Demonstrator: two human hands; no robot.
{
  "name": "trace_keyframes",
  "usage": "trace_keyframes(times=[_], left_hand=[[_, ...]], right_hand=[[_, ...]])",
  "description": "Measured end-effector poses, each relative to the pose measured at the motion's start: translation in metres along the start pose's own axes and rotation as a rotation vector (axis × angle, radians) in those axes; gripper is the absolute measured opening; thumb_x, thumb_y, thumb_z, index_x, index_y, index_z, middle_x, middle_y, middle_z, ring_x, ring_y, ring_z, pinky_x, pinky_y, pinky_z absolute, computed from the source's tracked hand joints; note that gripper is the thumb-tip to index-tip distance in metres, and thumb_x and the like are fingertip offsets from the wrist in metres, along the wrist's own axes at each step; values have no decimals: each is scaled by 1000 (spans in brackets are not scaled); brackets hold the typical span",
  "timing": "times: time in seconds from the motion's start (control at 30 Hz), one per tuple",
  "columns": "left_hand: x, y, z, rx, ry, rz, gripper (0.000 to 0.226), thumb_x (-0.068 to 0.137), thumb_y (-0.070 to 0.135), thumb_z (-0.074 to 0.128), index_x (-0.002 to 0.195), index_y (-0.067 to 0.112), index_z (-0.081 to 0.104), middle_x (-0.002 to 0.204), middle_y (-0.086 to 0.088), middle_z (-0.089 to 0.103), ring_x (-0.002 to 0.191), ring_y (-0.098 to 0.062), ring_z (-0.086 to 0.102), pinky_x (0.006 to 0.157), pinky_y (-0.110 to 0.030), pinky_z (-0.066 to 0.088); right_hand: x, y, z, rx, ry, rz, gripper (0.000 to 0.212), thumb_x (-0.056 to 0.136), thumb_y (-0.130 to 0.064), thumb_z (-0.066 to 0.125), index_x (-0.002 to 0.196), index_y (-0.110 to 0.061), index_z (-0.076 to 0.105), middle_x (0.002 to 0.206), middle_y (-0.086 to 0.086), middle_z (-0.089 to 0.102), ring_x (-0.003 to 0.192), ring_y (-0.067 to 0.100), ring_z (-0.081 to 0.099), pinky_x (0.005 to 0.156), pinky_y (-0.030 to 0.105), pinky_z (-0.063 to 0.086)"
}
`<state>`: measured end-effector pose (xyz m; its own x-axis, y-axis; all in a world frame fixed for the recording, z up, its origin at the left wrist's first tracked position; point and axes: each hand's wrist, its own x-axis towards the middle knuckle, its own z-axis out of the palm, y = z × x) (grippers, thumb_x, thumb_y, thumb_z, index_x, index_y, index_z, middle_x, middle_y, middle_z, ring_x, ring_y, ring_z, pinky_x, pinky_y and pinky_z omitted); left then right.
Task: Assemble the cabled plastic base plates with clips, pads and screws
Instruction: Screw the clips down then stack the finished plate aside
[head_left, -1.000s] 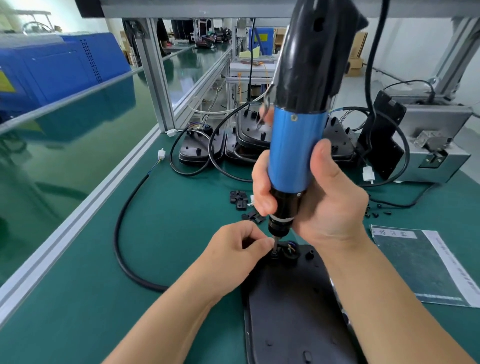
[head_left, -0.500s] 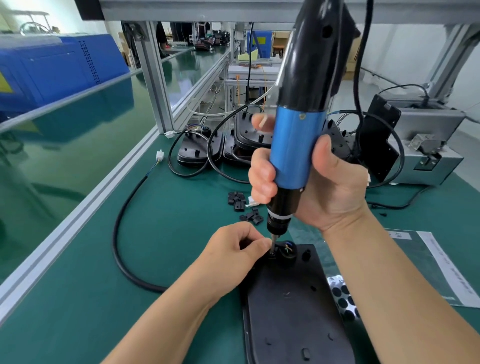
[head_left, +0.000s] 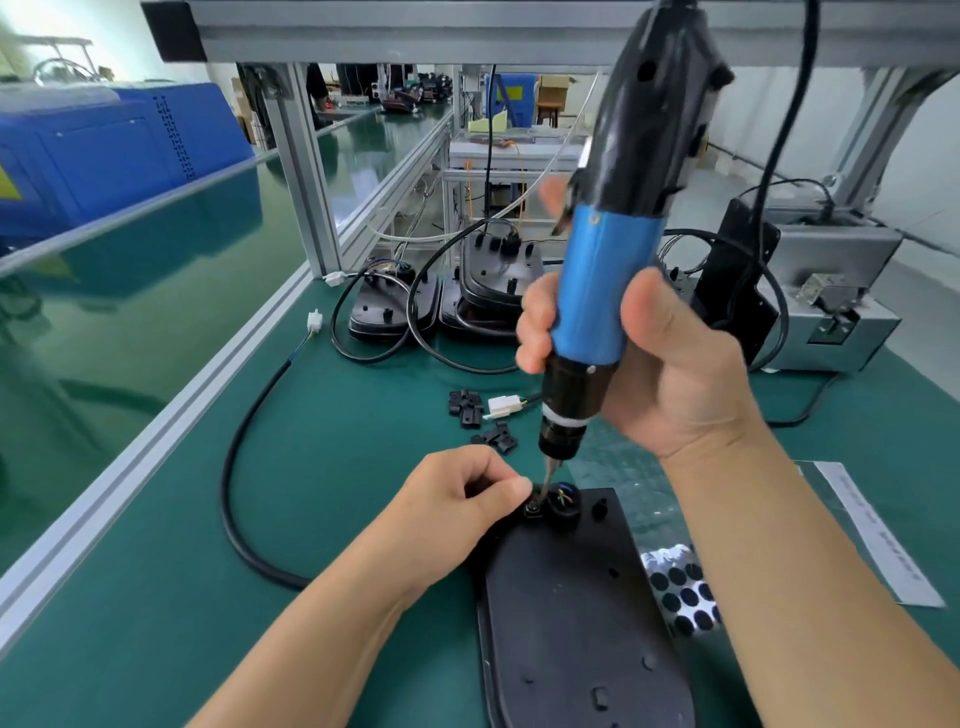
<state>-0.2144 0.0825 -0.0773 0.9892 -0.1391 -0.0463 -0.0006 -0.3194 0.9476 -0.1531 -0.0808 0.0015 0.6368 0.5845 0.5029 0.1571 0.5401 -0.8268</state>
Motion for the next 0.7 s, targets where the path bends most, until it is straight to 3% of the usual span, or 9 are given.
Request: trace_keyframes(times=[0.13, 0.23, 0.33, 0.53, 0.63, 0.7], left_hand=[[0, 1, -11, 75, 3, 19, 15, 89, 23, 64, 74, 20, 66, 73, -1, 61, 68, -13, 49, 70, -29, 42], [-1, -1, -27, 74, 19, 8, 16, 89, 18, 64, 73, 18, 67, 74, 1, 65, 72, -10, 54, 75, -27, 44], [0, -1, -40, 41, -14, -8, 13, 90, 13, 63, 78, 12, 67, 79, -6, 67, 79, -15, 57, 81, -30, 44], [9, 2, -46, 152, -22, 11, 10, 90, 12, 63, 81, 7, 67, 84, -15, 67, 76, -16, 56, 80, -31, 45], [6, 5, -45, 232, -1, -4, 9, 90, 15, 63, 83, 16, 68, 83, -2, 70, 78, -13, 59, 79, -26, 45], [2, 9, -38, 356, 76, 39, 13, 92, 13, 59, 96, 22, 67, 95, 5, 70, 92, -11, 62, 86, -24, 45]], right_hand=[[-32, -32, -26, -283, 391, -50, 43, 78, -46, 71, 113, -23, 62, 85, 6, 62, 74, 22, 58, 70, 33, 51], [-61, -47, -55, -516, 697, -17, 28, 79, -42, 67, 102, -27, 61, 78, 0, 60, 67, 16, 57, 66, 30, 50], [-85, -51, -85, -589, 926, 34, 10, 93, -28, 59, 102, -31, 59, 79, -2, 58, 70, 17, 55, 69, 31, 48], [-101, -54, -106, -402, 1189, 96, 7, 95, -33, 56, 100, -29, 58, 82, 1, 54, 66, 15, 55, 67, 30, 52], [-105, -53, -110, -388, 1252, 129, 7, 95, -34, 55, 97, -28, 57, 81, 3, 55, 69, 17, 56, 74, 34, 52], [-110, -51, -112, -442, 1280, 174, 10, 98, -31, 53, 98, -23, 58, 83, 3, 58, 74, 20, 57, 79, 38, 50]])
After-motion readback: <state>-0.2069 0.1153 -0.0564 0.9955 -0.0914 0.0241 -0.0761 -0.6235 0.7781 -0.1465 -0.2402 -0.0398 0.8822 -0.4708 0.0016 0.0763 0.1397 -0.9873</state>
